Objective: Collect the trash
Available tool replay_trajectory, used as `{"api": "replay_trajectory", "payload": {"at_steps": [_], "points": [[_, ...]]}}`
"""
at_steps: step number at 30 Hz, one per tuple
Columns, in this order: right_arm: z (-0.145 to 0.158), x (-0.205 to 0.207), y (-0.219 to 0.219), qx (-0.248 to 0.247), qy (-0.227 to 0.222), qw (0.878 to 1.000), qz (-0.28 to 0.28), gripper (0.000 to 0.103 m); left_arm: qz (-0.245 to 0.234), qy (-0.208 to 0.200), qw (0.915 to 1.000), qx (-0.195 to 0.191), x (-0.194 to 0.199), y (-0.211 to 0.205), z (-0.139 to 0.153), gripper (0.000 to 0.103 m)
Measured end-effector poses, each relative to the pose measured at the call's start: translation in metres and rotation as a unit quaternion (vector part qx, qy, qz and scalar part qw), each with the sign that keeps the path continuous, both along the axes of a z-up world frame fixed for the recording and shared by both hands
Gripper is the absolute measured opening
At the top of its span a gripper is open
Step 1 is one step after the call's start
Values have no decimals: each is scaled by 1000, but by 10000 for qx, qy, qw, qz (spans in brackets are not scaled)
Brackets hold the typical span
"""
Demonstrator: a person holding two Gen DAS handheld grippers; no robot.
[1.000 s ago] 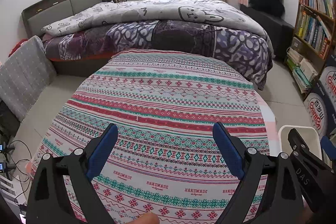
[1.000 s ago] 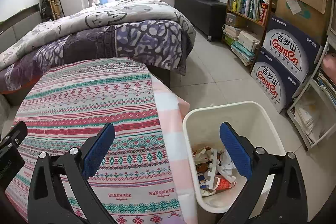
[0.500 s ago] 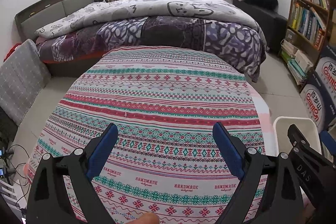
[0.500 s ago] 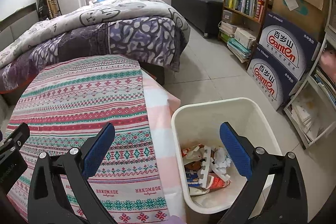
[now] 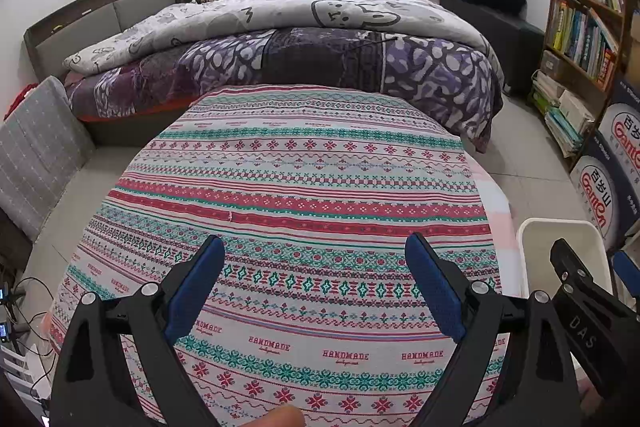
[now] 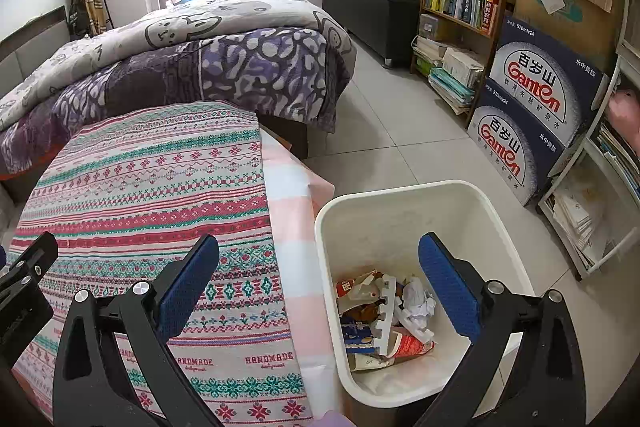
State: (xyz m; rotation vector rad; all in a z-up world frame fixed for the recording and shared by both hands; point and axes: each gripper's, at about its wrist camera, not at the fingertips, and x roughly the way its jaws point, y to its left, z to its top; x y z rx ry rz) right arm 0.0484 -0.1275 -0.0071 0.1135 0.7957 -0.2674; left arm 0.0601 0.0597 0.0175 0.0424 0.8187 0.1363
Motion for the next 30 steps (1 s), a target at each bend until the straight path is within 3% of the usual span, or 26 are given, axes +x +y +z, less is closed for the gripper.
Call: {"api": "replay_trajectory", "payload": {"at_steps": [14, 20, 27, 30], "points": [[-3, 1, 1, 55, 40, 10000, 35, 96, -16, 76, 9999, -110, 3, 2, -2, 89], [-4, 1, 4, 60, 53, 9999, 69, 96, -94, -8, 9998, -160, 1, 2, -3, 72], [-3, 1, 3, 73, 58, 9999, 76, 96, -173, -48, 9998, -23, 0, -1, -4, 73], [-2, 0, 3, 72, 23, 9999, 74, 96, -117, 4, 9999, 2, 3, 0, -4, 84]]}}
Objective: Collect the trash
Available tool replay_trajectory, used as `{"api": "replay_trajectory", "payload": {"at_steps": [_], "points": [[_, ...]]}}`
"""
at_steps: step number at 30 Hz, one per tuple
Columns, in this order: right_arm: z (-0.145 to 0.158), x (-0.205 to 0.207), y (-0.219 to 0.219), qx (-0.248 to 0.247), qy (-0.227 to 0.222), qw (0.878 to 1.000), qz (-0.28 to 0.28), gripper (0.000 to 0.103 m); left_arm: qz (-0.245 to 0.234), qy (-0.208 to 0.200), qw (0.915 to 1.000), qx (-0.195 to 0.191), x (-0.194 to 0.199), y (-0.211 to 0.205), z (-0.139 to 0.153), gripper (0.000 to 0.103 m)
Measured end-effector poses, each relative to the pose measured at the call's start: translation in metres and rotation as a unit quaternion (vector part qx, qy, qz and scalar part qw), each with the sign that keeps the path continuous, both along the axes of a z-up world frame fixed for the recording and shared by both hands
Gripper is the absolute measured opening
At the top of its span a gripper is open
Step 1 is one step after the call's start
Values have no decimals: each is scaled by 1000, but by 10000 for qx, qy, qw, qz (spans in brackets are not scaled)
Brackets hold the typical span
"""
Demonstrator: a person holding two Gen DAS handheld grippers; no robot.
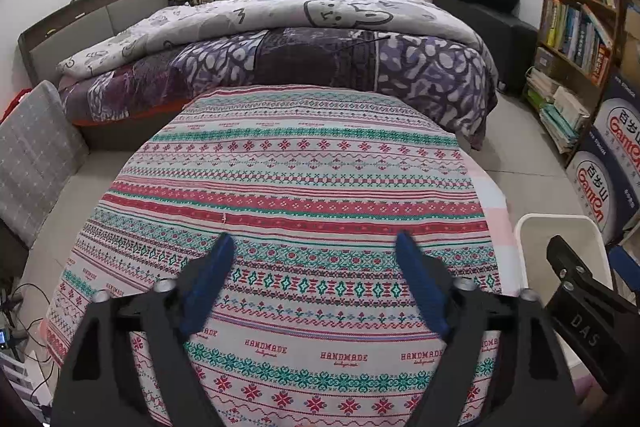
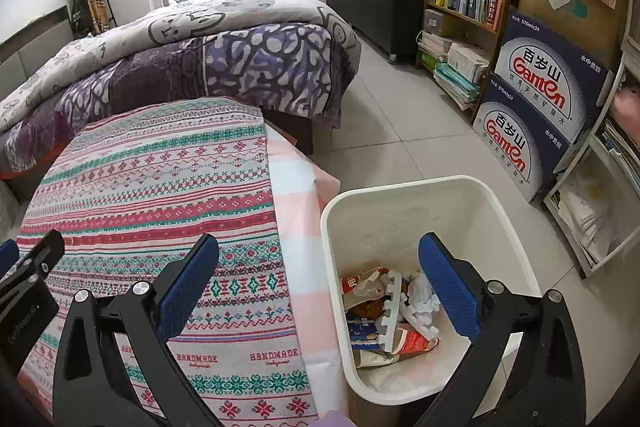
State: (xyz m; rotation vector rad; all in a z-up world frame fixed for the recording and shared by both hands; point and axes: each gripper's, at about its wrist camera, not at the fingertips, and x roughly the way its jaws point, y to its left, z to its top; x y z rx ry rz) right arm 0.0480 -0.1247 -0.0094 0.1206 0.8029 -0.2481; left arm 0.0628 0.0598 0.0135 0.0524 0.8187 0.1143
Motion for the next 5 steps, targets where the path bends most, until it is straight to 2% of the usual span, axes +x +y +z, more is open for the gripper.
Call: {"api": "replay_trajectory", "payload": {"at_steps": [5], "points": [[0, 0, 0, 19, 2, 10000, -3, 96, 81, 45, 9999, 64, 0, 1, -1, 91]]}}
